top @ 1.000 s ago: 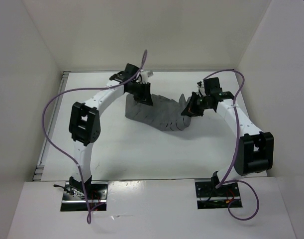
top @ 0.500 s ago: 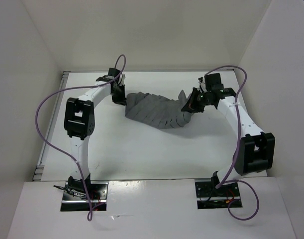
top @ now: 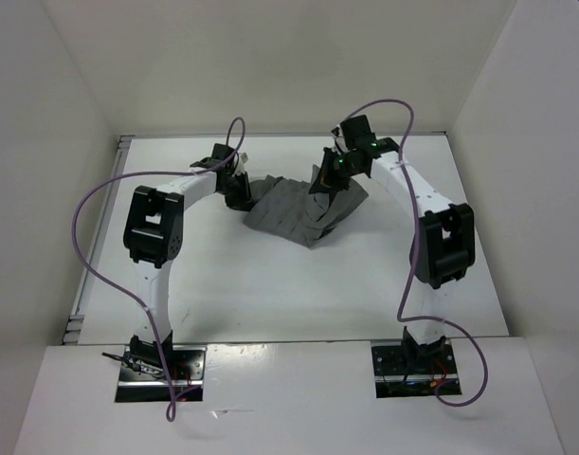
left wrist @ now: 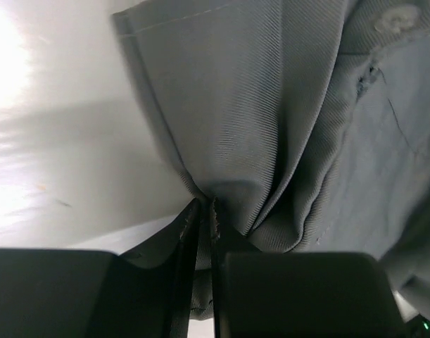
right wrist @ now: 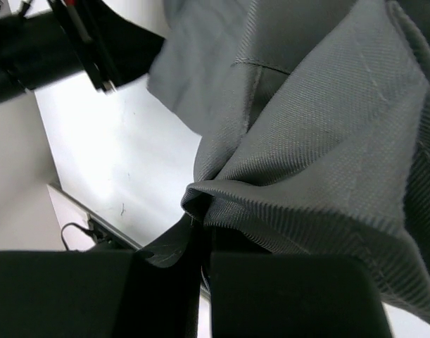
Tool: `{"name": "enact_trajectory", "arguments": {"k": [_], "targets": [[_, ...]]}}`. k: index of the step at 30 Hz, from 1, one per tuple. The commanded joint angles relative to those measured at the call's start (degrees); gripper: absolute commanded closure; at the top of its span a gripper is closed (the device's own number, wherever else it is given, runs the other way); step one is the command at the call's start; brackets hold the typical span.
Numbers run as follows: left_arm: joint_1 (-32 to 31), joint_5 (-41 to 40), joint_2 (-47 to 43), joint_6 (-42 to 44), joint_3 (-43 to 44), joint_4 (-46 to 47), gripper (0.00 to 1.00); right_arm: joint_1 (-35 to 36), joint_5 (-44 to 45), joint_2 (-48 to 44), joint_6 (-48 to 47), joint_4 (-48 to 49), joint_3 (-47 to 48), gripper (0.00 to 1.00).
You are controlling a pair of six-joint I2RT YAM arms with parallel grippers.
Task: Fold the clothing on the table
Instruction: Fold the skirt
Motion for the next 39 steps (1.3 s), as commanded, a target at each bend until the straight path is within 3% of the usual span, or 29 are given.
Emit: {"name": "enact_trajectory", "arguments": {"k": [1, 7, 14, 16, 18, 23, 28, 32, 35, 36, 39], "targets": [[-1.2, 3.8, -0.7, -1.0, -3.0, -0.6, 0.82, 3.2, 0.4, 5.2, 0.8, -0.1, 7.7, 1.0], [-1.2, 4.5, -3.0, -1.5, -4.4, -0.1, 0.82, 6.9, -0.9, 16.9, 1.3, -2.1, 21.0, 1.0], [-1.2, 4.5, -4.1, -1.5, -4.9, -0.6, 0.82, 10.0, -2.0, 24.9, 1.8, -3.7, 28.3, 0.95], [-1.2, 4.5, -4.1, -1.5, -4.9, -0.6, 0.82, 10.6, -4.9, 26.3, 1.8, -3.0, 30.2, 0.85], [-1.2, 4.5, -4.6, -1.5, -4.2, -1.1, 0.84, 11.2, -10.0, 27.5, 2.4, -1.6, 31.4, 0.65], [5.0, 4.5, -10.0, -2.0, -3.0, -1.1, 0.81, 11.7, -17.9, 16.0, 6.0, 17.2, 24.8, 0.48], [8.2, 0.2, -18.3, -0.7, 0.4, -4.3, 0.76, 8.9, -12.6, 7.7, 3.8, 15.8, 24.9, 0.45], [6.9, 9.1, -21.7, 3.2, 4.9, -8.4, 0.75, 4.1, -6.2, 0.7, 3.8, 14.0, 15.7, 0.45], [3.4, 21.5, -22.6, 4.6, 4.9, -6.9, 0.75, 0.5, -4.1, -4.8, 3.8, 14.0, 7.1, 0.47], [1.7, 29.2, -21.9, 5.2, 4.9, -5.1, 0.75, -0.3, -4.1, -7.1, 3.8, 14.6, 4.9, 0.47], [-0.6, 37.6, -17.0, 4.3, 6.3, -2.7, 0.75, -2.9, -4.1, -10.9, 3.8, 16.3, -2.5, 0.49]]}}
